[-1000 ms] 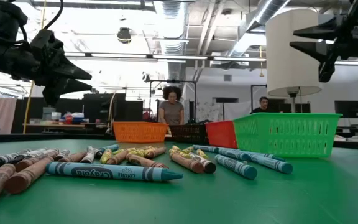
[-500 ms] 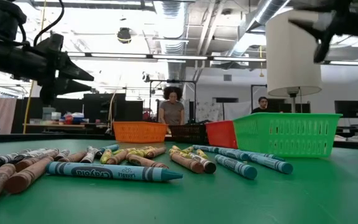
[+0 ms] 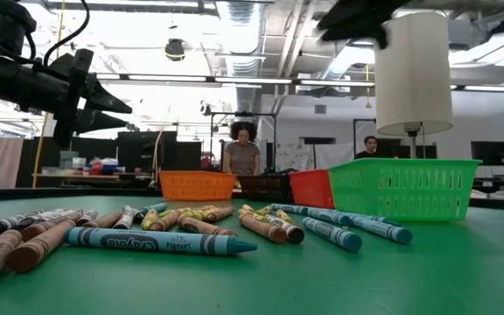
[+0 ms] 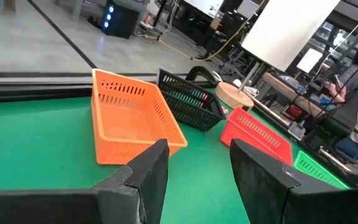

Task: Sort crayons
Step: Put the light blue crayon into the green bin

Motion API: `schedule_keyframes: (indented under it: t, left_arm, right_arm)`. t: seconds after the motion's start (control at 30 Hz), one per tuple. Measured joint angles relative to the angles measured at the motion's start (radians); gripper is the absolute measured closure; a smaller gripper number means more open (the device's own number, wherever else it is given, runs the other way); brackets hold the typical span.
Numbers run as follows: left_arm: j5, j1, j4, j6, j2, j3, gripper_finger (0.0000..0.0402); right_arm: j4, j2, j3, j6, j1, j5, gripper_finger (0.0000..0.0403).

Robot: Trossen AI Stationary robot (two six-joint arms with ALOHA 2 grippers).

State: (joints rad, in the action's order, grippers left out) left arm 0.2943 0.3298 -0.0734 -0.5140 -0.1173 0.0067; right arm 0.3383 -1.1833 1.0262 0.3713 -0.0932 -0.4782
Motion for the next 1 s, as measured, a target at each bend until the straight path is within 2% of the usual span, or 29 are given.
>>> schedule_keyframes:
  t: [0.23, 0.37, 0.43, 0.53, 0.63, 0.8, 1.0]
  left_arm:
    - [-0.001, 0.001, 0.000, 0.056, 0.000, 0.001, 0.0239]
    - [-0.026, 0.001, 0.004, 0.032, 0.000, 0.001, 0.0239]
    - [-0.027, 0.001, 0.004, 0.010, 0.000, 0.001, 0.0239]
    - [-0.029, 0.001, 0.004, -0.052, 0.000, 0.001, 0.0239]
    - [-0.056, 0.001, 0.006, -0.074, 0.000, 0.001, 0.0239]
    - [-0.113, 0.001, 0.017, -0.070, 0.000, 0.001, 0.0239]
    - [-0.174, 0.001, 0.028, -0.064, 0.000, 0.001, 0.0239]
  right_arm:
    - [0.518, -0.373, 0.459, 0.177, 0.060, 0.045, 0.0280]
    - [0.662, -0.549, 0.666, 0.229, 0.079, 0.126, 0.0280]
    - [0.703, -0.611, 0.742, 0.232, 0.083, 0.213, 0.0280]
    - [0.756, -0.702, 0.796, 0.256, 0.090, 0.325, 0.0280]
    - [0.803, -0.771, 0.797, 0.303, 0.089, 0.370, 0.0279]
    - [0.852, -0.843, 0.799, 0.344, 0.077, 0.373, 0.0264]
    - [0.801, -0.866, 0.783, 0.348, 0.072, 0.351, 0.0216]
